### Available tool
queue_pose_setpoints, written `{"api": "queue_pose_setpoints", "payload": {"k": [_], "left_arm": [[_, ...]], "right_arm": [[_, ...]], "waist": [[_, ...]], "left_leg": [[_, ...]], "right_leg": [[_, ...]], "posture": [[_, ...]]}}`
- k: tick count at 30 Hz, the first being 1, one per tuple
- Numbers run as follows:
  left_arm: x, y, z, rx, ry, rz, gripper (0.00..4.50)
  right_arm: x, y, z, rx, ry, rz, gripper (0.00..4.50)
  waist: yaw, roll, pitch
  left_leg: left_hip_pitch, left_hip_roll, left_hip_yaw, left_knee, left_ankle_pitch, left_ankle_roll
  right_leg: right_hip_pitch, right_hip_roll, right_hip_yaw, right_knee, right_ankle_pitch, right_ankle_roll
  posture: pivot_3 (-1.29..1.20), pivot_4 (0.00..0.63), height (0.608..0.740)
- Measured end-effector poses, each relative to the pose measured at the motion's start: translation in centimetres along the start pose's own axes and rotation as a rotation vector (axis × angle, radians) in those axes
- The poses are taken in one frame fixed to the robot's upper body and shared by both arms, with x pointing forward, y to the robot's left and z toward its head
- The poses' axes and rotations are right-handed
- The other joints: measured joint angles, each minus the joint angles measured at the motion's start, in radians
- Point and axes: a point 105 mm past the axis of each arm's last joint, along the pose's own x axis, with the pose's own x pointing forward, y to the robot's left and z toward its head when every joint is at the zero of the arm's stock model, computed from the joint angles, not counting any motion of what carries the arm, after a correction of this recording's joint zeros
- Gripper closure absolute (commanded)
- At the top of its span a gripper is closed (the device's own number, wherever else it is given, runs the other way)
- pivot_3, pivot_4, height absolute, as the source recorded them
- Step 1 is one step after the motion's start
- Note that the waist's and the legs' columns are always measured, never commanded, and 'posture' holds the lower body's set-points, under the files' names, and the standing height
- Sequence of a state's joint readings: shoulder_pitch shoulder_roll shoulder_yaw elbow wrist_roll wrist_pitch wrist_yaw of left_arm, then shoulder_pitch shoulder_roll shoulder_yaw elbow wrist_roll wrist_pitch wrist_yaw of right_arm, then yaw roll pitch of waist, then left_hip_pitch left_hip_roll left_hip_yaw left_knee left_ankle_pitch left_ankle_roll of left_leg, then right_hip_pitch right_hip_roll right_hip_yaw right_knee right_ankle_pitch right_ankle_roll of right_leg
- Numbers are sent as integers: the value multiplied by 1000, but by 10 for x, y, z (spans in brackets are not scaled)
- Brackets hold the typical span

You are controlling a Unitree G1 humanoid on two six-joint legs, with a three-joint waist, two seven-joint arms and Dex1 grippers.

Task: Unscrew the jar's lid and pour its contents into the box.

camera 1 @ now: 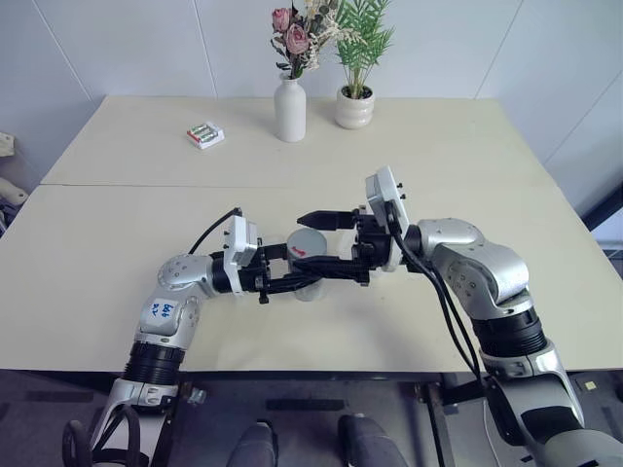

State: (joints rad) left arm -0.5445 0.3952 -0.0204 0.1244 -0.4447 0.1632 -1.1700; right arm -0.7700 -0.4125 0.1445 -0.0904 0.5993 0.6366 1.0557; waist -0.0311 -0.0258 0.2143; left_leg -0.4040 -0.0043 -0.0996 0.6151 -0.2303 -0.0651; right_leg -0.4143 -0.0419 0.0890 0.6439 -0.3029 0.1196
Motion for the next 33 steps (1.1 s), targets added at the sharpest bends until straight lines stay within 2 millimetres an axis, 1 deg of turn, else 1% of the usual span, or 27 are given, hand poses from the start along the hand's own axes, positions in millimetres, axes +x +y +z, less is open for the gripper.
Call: {"api": "queue_pose_setpoints", "payload": {"k": [10,13,16,24,28,29,31,32,33], "left_arm": [[0,0,0,1,0,2,2415],[0,0,0,1,-1,3,2415],[0,1,0,0,0,7,2415],[-1,2,1,1,-5,17,2415],[-1,1,5,11,-15,13,2415],[-1,1,6,15,-14,10,2415],[0,-1,5,13,-8,2,2415],[0,-2,4,9,-6,-2,2415],[0,-2,4,7,-5,-3,2415]], "right_arm": [[3,-3,-3,-29,11,-18,18],[4,-3,-2,-37,3,-16,606],[4,-3,-3,-37,2,-12,1585],[7,-3,-2,-38,-16,-12,1585],[7,-2,2,0,-51,-2,1585],[6,-2,5,14,-74,-2,1585],[7,-3,19,44,-147,-1,1585],[7,-5,32,59,-196,0,1585],[6,-6,41,61,-225,-1,1585]], "waist": [[0,0,0],[0,0,0],[0,0,0],[0,0,0],[0,0,0],[-1,0,0],[-3,0,0],[-3,0,0],[-2,0,0]], "left_leg": [[0,0,0,0,0,0],[0,0,0,0,0,0],[0,0,0,0,0,0],[0,0,0,0,0,0],[0,0,0,0,0,0],[0,0,0,0,0,0],[0,0,0,0,0,0],[0,0,0,0,0,0],[0,0,-1,0,0,0]], "right_leg": [[0,0,0,0,0,0],[0,0,0,0,0,0],[0,0,0,0,0,0],[0,0,0,0,0,0],[0,0,0,0,0,0],[0,0,0,0,0,0],[0,0,0,1,0,0],[0,0,0,1,0,0],[0,0,0,1,0,0]], "posture": [[0,150,740],[0,150,740],[0,150,740],[0,150,740],[0,150,740],[0,150,740],[0,150,740],[0,150,740],[0,150,740]]}}
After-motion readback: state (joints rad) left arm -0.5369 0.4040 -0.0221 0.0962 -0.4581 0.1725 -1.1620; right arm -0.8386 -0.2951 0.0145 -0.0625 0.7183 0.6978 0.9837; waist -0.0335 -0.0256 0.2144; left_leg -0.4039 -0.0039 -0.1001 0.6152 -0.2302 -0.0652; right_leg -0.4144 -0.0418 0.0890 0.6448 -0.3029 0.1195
